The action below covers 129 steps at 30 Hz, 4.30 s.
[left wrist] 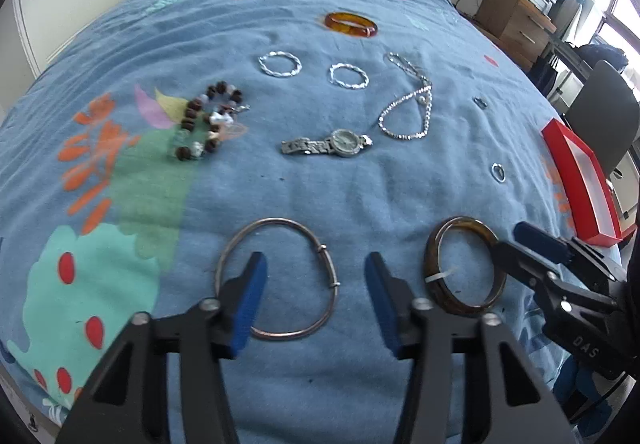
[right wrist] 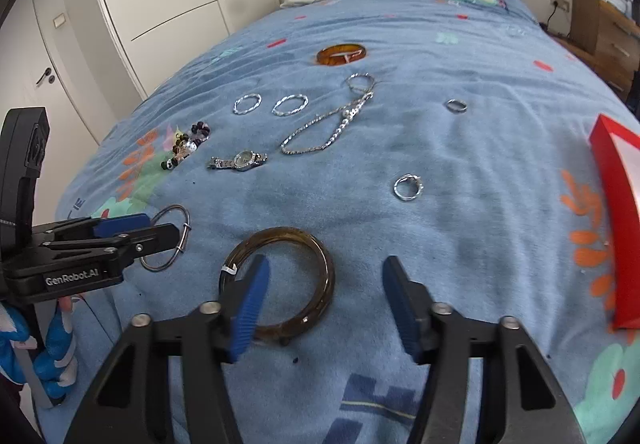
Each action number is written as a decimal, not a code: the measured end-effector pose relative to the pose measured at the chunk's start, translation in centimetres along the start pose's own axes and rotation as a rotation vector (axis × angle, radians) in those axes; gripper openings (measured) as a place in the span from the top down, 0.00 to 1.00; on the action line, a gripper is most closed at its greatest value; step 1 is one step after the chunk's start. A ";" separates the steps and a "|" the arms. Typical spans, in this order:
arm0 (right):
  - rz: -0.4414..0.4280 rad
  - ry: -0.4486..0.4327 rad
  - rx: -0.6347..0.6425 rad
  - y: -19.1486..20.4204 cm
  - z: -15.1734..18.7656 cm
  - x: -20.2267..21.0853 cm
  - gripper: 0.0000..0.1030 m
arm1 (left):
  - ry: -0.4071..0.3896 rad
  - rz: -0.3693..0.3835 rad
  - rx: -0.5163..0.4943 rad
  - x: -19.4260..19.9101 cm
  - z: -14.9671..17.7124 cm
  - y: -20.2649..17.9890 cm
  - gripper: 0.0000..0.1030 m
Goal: Organize jewelry
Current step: 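Grasp the silver bangle with the left tool while the right tool grasps the brown bangle, then carry both bangles into the red box and open both tools, then withdraw both tools from the box toward the watch and small ring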
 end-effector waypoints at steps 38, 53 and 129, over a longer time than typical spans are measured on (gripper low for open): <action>-0.002 -0.122 0.039 -1.5 0.1 8.7 0.90 | -0.141 -0.034 -0.058 6.7 -0.1 -8.2 0.95; 0.273 -0.199 -0.193 -25.0 -0.3 16.9 0.89 | -0.089 0.239 -0.311 2.8 -4.2 -32.7 0.95; 0.275 -0.154 -0.091 -20.4 2.0 19.6 0.33 | -0.184 -0.091 -0.335 8.6 -2.1 -25.9 0.62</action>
Point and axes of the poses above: each gripper's, at about its wrist camera, not at the fingertips, and x roughly against the way its jaws point, y to its left, z to its underside, the point moved 10 cm from there along -x, roughly the way its jaws point, and after that the axes turned 8 degrees about z, right-handed, at the moved point
